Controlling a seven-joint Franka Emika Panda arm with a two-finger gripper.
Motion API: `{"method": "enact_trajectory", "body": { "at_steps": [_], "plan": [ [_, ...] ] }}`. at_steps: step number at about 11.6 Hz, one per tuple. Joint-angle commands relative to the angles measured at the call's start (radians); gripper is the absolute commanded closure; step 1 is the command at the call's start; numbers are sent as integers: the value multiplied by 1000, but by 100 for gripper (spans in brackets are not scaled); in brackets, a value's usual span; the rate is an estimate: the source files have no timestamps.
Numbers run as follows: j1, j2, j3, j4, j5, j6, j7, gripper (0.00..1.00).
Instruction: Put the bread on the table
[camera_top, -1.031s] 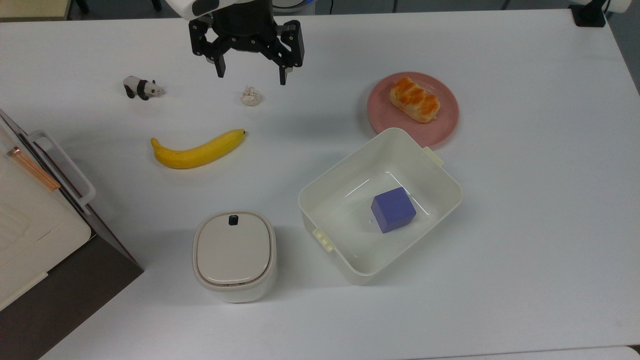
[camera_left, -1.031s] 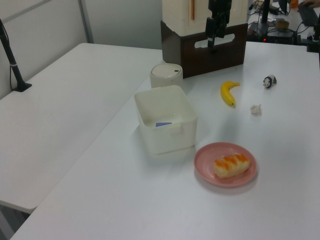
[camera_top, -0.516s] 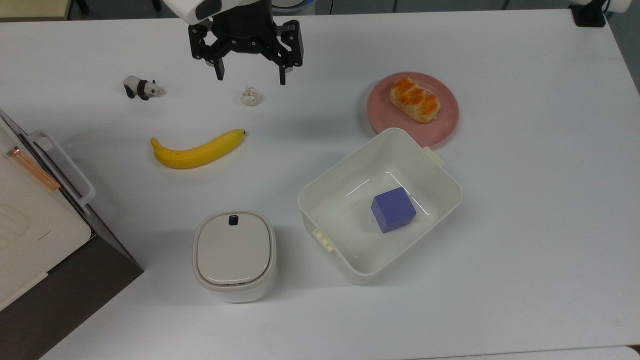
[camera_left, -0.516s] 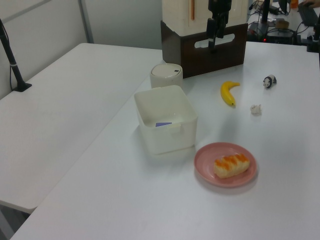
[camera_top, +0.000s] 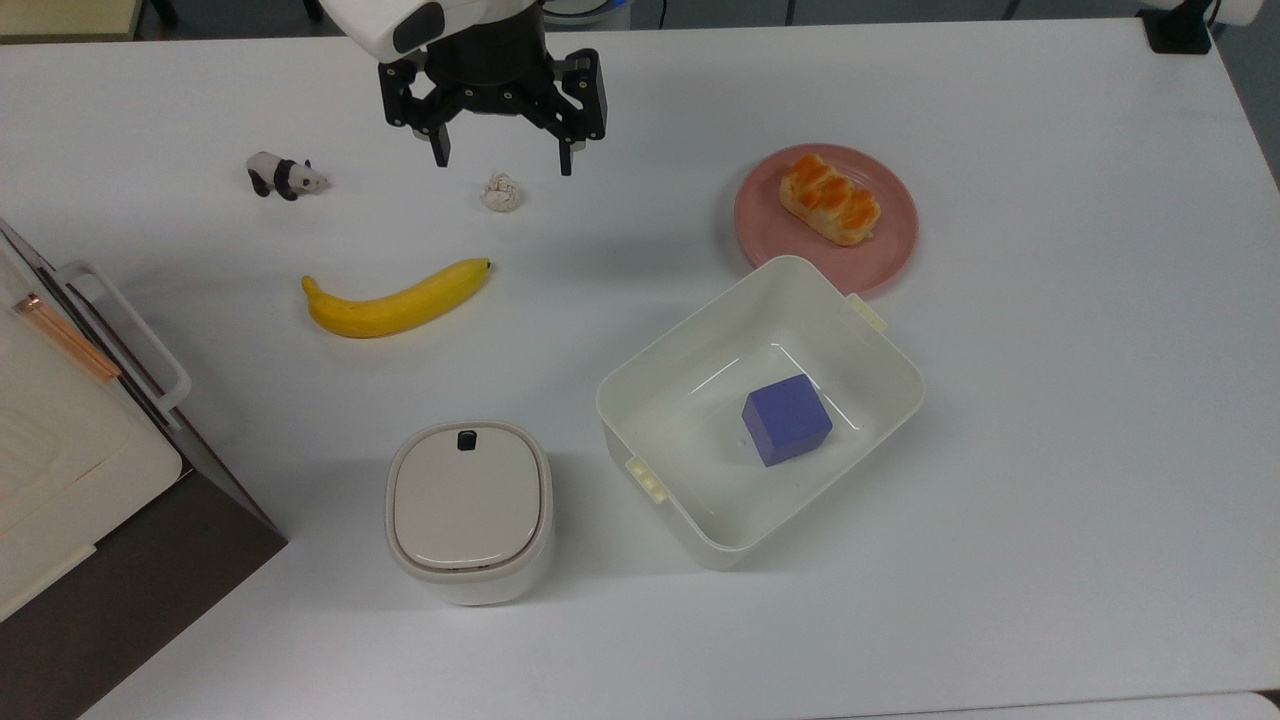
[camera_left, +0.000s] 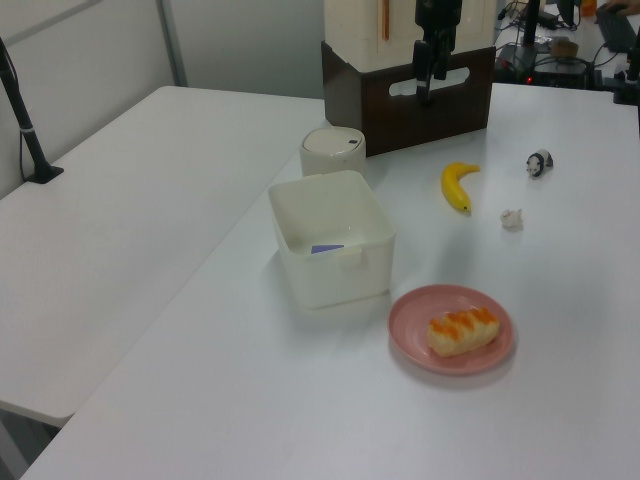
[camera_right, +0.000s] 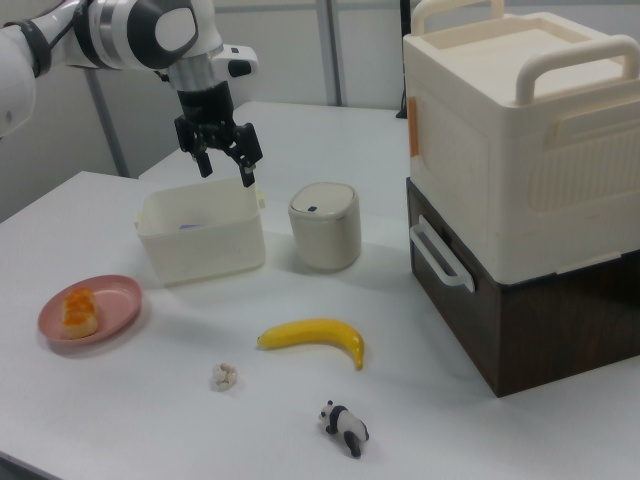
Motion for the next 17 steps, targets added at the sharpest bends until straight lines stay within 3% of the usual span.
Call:
{"method": "enact_trajectory", "body": {
  "at_steps": [1, 5, 8, 11, 13, 15, 17],
  "plan": [
    [2, 2, -9, 15, 31, -17, -28, 0],
    [13, 1, 5, -2, 3, -32, -117, 0],
    [95, -1, 16, -59, -52, -100, -246, 0],
    [163, -44, 112, -198, -106, -107, -241, 0],
    [249, -94, 117, -307, -106, -92, -229, 0],
    [298, -153, 117, -440, -101, 15, -188, 0],
    [329, -151, 115, -519, -100, 142, -104, 0]
  ]
}}
